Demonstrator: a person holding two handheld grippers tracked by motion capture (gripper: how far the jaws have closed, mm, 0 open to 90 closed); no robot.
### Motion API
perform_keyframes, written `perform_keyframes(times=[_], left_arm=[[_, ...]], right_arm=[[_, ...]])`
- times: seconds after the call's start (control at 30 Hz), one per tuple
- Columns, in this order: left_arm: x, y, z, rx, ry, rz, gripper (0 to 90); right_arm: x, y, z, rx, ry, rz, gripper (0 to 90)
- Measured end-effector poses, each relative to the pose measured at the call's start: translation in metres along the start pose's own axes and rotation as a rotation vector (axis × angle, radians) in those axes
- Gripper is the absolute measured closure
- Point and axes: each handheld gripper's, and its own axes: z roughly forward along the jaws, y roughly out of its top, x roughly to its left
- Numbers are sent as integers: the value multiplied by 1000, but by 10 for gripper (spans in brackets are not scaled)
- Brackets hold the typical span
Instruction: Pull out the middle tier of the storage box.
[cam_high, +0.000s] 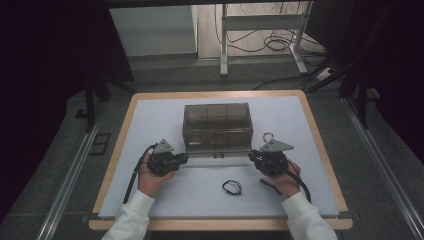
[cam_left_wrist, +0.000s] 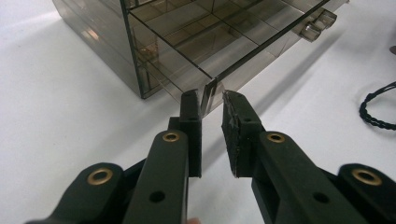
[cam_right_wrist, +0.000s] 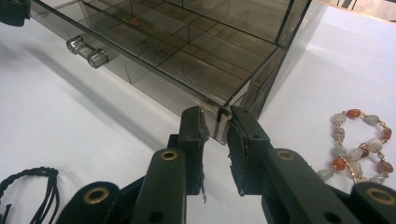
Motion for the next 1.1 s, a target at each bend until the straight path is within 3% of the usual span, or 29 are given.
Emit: perform_keyframes(times=[1.1], left_arm=[[-7,-10,-5,6,-26,1,777]], right_arm=[[8,-10,-9,6,6,-8,756]])
